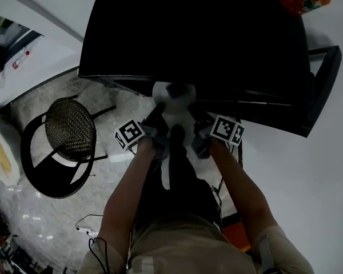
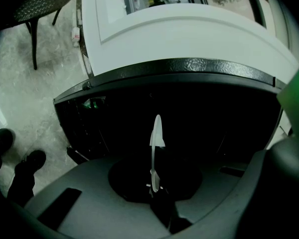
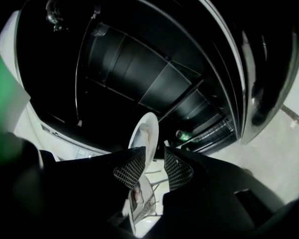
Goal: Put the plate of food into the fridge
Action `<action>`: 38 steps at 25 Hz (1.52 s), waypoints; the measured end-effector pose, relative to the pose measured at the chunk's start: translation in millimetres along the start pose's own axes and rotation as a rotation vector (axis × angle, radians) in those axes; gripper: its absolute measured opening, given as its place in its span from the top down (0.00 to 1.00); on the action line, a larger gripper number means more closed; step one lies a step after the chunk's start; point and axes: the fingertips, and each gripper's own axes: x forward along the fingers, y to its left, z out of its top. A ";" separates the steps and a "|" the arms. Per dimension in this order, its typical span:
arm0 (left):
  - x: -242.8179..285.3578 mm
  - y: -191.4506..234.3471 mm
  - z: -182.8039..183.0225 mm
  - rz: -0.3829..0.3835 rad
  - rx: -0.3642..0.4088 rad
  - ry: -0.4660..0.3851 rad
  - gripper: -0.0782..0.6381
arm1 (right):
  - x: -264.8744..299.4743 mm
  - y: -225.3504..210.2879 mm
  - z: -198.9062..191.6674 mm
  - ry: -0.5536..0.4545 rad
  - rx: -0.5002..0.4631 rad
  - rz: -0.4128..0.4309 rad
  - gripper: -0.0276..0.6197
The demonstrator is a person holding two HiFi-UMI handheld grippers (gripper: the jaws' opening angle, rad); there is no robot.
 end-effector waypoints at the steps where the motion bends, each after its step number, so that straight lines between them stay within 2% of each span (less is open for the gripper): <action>1: 0.3 0.2 0.7 0.001 0.001 -0.001 0.87 | -1.6 -0.6 -3.2 0.010 0.007 0.004 0.81; 7: 1.4 3.0 3.7 0.002 0.003 -0.014 0.87 | 1.1 -1.2 -35.0 0.103 -0.011 0.015 0.81; 11: 3.6 2.9 6.7 0.000 0.009 -0.024 0.87 | 10.3 3.6 -44.3 0.129 -0.015 0.027 0.81; 16: 6.0 3.8 13.7 -0.006 0.003 -0.043 0.87 | 19.1 5.9 -41.1 0.112 -0.002 0.037 0.81; 22: 8.3 3.0 15.9 -0.012 0.007 -0.046 0.87 | 23.7 20.0 -40.5 0.101 0.052 0.122 0.81; 28: 11.5 2.1 15.6 -0.013 0.011 -0.034 0.87 | 32.1 20.6 -36.3 0.086 0.043 0.103 0.82; 32: 12.8 2.7 16.8 -0.012 0.003 -0.023 0.87 | 34.4 18.9 -35.8 0.070 0.050 0.095 0.86; 38: 16.1 -5.1 19.6 -0.079 -0.021 -0.015 0.86 | 35.4 22.8 -29.7 0.024 0.131 0.137 0.88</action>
